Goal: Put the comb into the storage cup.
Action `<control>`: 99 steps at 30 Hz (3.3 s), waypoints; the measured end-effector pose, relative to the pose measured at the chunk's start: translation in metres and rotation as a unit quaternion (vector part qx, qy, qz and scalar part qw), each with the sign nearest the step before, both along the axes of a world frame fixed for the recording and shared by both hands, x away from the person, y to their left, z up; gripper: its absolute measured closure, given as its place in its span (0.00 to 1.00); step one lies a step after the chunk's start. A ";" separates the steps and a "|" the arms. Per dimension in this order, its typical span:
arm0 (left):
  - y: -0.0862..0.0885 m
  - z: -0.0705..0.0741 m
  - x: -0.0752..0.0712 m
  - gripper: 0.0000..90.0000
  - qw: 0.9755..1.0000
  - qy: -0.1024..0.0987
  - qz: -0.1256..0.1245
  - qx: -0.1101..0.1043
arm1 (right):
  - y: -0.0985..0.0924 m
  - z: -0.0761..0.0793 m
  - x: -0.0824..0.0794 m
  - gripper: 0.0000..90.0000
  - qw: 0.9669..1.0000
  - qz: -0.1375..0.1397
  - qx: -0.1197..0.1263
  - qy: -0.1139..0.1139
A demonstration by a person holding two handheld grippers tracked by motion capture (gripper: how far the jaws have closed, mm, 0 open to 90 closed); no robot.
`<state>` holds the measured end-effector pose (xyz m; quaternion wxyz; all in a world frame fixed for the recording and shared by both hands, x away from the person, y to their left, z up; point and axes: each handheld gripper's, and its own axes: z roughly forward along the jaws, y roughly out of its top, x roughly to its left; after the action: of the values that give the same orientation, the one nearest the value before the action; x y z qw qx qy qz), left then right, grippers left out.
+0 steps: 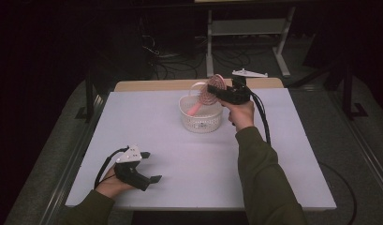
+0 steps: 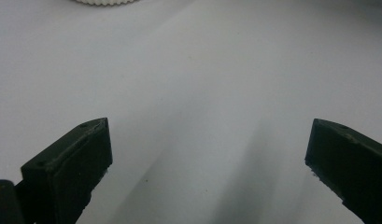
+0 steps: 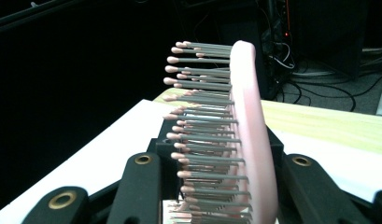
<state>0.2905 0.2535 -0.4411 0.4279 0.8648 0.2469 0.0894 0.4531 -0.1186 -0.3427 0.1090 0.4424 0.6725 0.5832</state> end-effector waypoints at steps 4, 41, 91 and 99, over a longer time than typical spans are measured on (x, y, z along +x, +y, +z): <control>0.000 0.000 0.000 0.00 1.000 -0.001 -0.002 0.002 | 0.001 -0.006 0.001 0.70 1.000 -0.003 -0.003 0.004; -0.001 -0.001 -0.001 0.00 1.000 0.002 -0.004 0.001 | -0.008 -0.026 0.009 0.66 0.999 -0.015 -0.006 0.036; -0.001 -0.001 -0.001 0.00 1.000 0.003 -0.002 0.002 | -0.027 -0.029 0.009 0.17 0.995 -0.052 -0.074 0.046; 0.001 -0.002 0.000 0.00 1.000 0.003 0.002 0.001 | -0.031 -0.027 0.006 0.00 0.993 -0.048 -0.101 0.034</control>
<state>0.2901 0.2543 -0.4428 0.4263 0.8649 0.2500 0.0874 0.4592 -0.1494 -0.3696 0.1586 0.4806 0.7090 0.4912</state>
